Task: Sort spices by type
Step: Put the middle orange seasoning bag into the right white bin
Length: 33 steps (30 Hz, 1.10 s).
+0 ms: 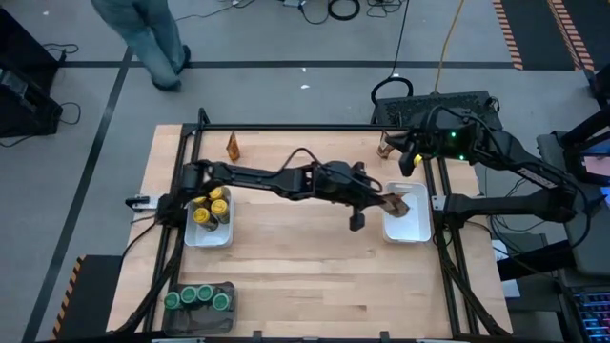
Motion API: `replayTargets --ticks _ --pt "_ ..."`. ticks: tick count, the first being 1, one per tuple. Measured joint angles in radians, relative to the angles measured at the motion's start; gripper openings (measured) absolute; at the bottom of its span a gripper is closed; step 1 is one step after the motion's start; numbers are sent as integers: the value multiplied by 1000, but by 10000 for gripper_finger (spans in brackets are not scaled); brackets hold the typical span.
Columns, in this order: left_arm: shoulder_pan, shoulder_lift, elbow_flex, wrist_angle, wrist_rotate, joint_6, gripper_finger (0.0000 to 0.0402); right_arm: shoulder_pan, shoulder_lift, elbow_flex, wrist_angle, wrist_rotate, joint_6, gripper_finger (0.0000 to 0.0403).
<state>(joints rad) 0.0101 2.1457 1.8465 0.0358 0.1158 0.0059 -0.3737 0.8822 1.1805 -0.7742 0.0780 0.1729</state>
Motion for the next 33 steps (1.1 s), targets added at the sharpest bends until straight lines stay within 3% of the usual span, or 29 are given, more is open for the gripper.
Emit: replayTargets --ticks 5,18,33 --pt "0 121 120 -39 0 0 0 0 -28 0 -52 28 8 0" --pt "3 333 291 -39 11 0 0 0 -76 0 -71 35 16 0" --pt "70 397 327 -41 -2 0 0 0 -75 0 -74 29 47 0"
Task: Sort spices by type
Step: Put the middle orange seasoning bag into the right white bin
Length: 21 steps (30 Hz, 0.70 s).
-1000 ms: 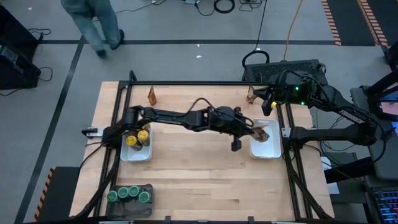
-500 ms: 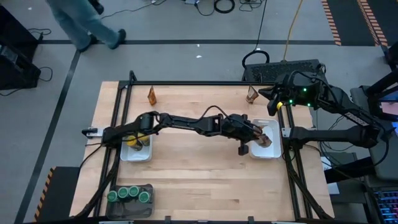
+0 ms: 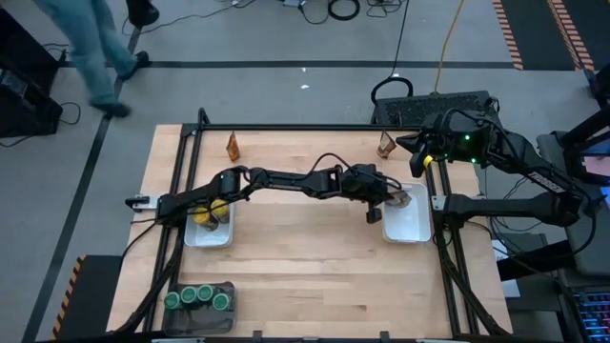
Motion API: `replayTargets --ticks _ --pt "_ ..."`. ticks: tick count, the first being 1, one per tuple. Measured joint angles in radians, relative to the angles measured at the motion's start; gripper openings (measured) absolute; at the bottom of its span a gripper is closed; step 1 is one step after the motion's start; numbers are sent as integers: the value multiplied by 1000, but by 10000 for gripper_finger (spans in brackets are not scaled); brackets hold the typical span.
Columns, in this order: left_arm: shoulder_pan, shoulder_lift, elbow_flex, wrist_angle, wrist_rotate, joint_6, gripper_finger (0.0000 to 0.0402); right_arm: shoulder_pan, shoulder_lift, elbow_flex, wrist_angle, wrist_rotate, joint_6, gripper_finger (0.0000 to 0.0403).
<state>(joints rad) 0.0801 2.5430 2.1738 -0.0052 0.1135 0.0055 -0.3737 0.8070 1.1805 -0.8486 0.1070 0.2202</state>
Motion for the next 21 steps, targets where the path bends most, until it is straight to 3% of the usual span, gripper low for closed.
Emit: replayTargets --ticks 21 --pt "-4 0 -1 -93 10 2 12 0 0 0 8 1 8 0"
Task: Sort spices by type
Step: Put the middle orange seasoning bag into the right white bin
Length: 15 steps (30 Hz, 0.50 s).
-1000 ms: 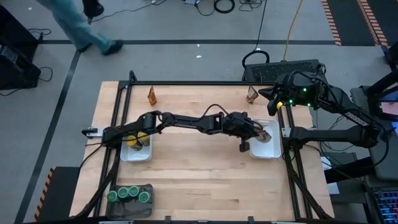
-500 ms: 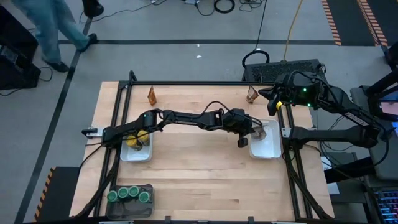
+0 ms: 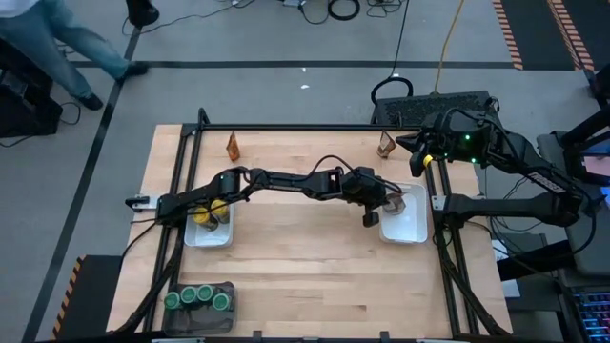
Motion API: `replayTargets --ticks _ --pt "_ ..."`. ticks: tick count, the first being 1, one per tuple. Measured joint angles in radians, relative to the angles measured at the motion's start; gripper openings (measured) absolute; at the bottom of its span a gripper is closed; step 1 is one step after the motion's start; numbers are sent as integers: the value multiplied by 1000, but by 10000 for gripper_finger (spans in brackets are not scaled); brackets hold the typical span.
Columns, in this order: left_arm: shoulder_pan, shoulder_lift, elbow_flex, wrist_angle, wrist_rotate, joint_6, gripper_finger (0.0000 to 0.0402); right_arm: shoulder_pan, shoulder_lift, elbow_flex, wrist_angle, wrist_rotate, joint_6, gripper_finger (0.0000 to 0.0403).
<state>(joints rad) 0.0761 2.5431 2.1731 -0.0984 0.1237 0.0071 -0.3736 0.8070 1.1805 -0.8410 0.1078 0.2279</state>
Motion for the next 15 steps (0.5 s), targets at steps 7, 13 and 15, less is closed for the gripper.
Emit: replayTargets --ticks 7,13,15 --pt "0 0 0 7 -5 1 66 0 0 0 -1 0 0 0" --pt "0 0 0 11 -8 1 102 0 0 0 -1 0 0 0" --pt "2 -5 0 1 -8 0 110 0 0 0 -1 0 0 0"
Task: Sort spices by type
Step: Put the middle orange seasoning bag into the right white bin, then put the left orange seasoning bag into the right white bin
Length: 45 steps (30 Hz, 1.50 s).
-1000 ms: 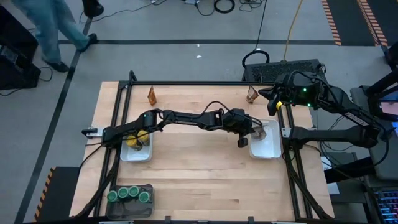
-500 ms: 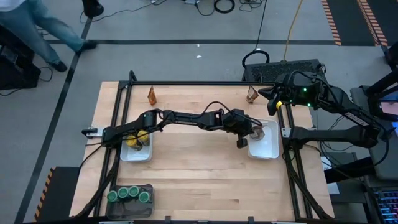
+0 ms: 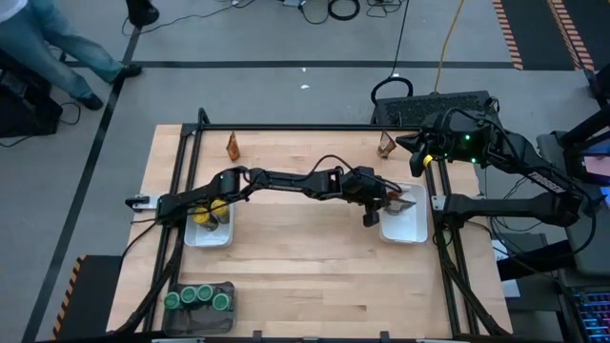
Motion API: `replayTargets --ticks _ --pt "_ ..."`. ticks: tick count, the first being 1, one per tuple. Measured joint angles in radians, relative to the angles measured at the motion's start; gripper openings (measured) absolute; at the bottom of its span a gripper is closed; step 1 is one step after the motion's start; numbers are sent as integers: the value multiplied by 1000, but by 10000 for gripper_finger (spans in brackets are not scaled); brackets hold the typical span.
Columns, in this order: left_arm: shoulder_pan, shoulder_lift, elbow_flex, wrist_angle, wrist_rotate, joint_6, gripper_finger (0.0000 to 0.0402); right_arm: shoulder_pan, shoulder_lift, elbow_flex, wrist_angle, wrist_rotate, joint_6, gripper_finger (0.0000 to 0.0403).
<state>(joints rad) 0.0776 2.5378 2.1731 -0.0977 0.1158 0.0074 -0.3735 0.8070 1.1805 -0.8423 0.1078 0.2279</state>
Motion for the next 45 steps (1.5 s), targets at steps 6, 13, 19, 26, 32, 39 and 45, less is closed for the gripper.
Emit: replayTargets --ticks 6,13,19,26,32,39,45 --pt "3 -71 15 -91 0 16 120 0 -2 0 -1 0 -3 0" --pt "35 -253 16 -504 4 177 121 0 -15 0 -10 1 -10 0" --pt "151 -441 17 -918 -27 208 121 0 -35 0 -10 1 -15 0" --pt "360 -585 16 -1234 -145 29 121 0 -33 0 -10 0 -34 0" --pt "526 -656 10 -1440 -223 -99 121 0 -28 0 -9 -2 -43 0" --pt "681 -782 -199 -1443 -171 -107 121 0 -28 0 -9 -3 -59 0" --pt "761 -898 -487 -1332 -104 -127 131 0 -22 0 -5 -4 -88 0"
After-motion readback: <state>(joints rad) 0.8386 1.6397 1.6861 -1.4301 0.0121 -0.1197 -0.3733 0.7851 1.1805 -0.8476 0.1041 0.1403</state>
